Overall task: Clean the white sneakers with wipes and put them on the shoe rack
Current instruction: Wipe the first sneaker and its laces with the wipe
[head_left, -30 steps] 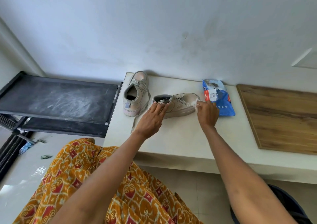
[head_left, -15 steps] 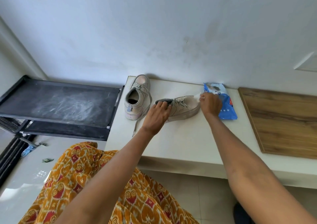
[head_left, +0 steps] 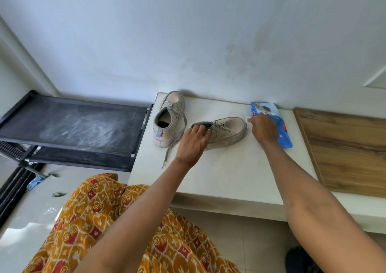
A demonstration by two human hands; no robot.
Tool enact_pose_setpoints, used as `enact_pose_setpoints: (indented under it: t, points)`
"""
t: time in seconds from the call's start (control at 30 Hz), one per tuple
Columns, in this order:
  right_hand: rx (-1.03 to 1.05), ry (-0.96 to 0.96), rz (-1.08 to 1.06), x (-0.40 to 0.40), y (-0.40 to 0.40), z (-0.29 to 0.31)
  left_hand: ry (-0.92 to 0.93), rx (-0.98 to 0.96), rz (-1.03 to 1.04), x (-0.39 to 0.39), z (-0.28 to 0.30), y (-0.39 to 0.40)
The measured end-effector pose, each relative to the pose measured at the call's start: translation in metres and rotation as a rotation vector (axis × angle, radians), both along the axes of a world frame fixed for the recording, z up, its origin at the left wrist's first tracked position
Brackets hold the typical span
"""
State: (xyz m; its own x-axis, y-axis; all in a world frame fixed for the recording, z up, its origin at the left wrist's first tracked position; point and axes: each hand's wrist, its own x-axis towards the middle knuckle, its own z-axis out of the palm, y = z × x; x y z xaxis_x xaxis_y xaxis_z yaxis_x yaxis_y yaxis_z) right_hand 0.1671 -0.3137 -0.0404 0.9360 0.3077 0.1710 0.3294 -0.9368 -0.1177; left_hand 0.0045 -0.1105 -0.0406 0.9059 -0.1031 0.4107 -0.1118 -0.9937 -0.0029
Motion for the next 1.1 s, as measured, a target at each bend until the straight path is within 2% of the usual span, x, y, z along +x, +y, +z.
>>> enact_pose_setpoints:
  t: [0.1,0.2,0.27,0.4,0.53,0.7,0.77,1.0,1.1]
  points:
    - [0.211,0.010,0.221,-0.009,0.030,0.004,-0.023,-0.017,0.002,0.000,-0.003,0.001]
    - [0.217,0.160,0.342,-0.021,0.055,-0.005,-0.034,-0.009,-0.007,0.002,-0.004,0.003]
    - [0.164,0.222,0.284,-0.021,0.059,-0.014,-0.032,-0.013,0.007,0.003,-0.004,0.004]
    - [0.105,0.326,0.038,-0.005,0.051,-0.011,0.000,-0.027,0.027,0.003,-0.004,0.001]
    - [0.285,0.476,-0.074,0.007,0.037,-0.020,0.021,-0.011,0.037,0.003,-0.002,0.000]
    - [0.820,0.373,-0.229,-0.028,0.037,-0.043,0.062,0.046,0.061,0.005,0.004,-0.005]
    - [0.962,0.304,-0.302,-0.045,0.040,-0.051,0.069,0.045,0.068,0.006,0.004,-0.004]
    - [1.002,0.189,-0.387,-0.079,0.053,-0.071,0.096,-0.016,0.075,0.005,0.007,-0.005]
    - [1.046,0.165,-0.370,-0.103,0.072,-0.074,0.166,-0.049,0.046,0.004,0.014,-0.004]
